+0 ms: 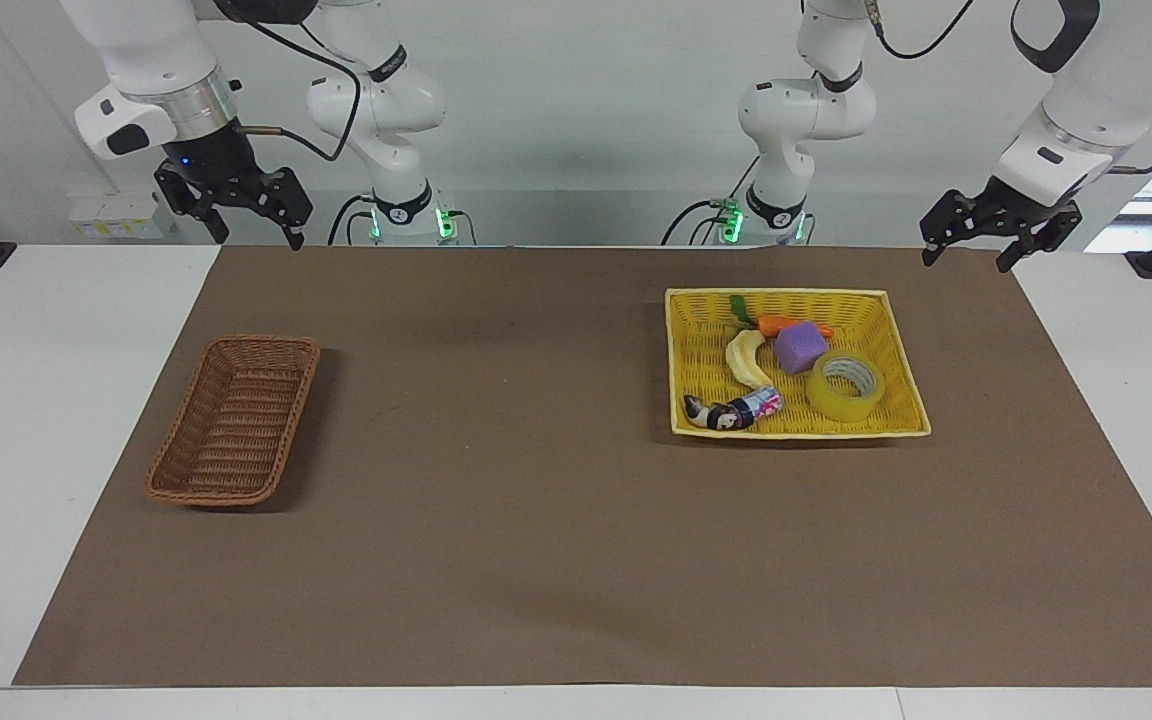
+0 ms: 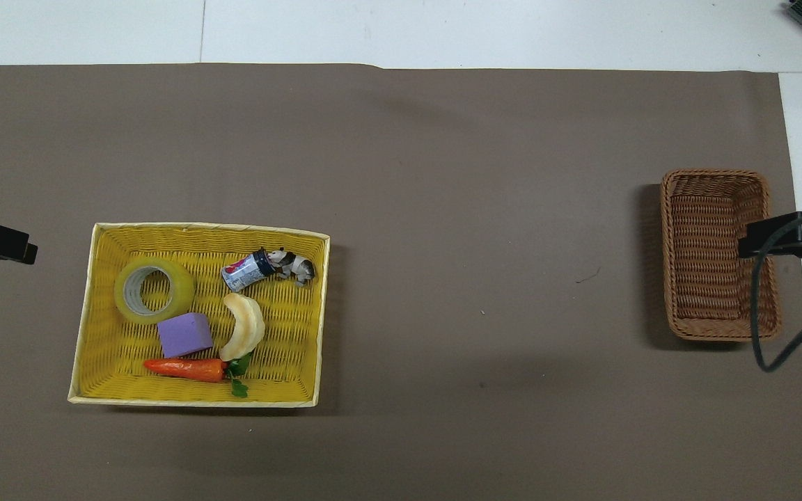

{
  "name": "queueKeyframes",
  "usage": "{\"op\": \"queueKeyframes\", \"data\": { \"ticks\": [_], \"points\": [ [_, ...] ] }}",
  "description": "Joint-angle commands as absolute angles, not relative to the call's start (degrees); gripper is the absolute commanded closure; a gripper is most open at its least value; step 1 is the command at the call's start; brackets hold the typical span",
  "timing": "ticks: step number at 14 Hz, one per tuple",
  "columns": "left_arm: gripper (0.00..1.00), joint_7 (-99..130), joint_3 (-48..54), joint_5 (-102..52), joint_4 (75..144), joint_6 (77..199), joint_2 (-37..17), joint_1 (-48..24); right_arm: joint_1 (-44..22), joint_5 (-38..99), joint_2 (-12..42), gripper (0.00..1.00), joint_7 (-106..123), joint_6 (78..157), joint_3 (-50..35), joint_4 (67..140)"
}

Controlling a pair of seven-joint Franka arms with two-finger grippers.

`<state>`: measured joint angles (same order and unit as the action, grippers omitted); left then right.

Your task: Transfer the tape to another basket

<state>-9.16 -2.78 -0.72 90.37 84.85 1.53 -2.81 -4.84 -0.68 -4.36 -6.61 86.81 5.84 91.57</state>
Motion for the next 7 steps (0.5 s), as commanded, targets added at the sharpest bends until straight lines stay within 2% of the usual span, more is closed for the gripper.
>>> {"op": "queueKeyframes", "data": {
  "ticks": [1, 7],
  "points": [
    [0.0, -11.41, -3.51, -0.09, 94.09, 85.24, 5.15, -2.73, -4.39, 0.35, -5.19, 0.0, -7.56, 86.57, 5.71, 92.64],
    [0.0, -11.25, -3.6, -0.09, 94.66, 86.31, 5.45, -2.64, -4.31, 0.35, -5.19, 0.0, -7.21, 86.66, 5.8, 92.64]
  ]
}}
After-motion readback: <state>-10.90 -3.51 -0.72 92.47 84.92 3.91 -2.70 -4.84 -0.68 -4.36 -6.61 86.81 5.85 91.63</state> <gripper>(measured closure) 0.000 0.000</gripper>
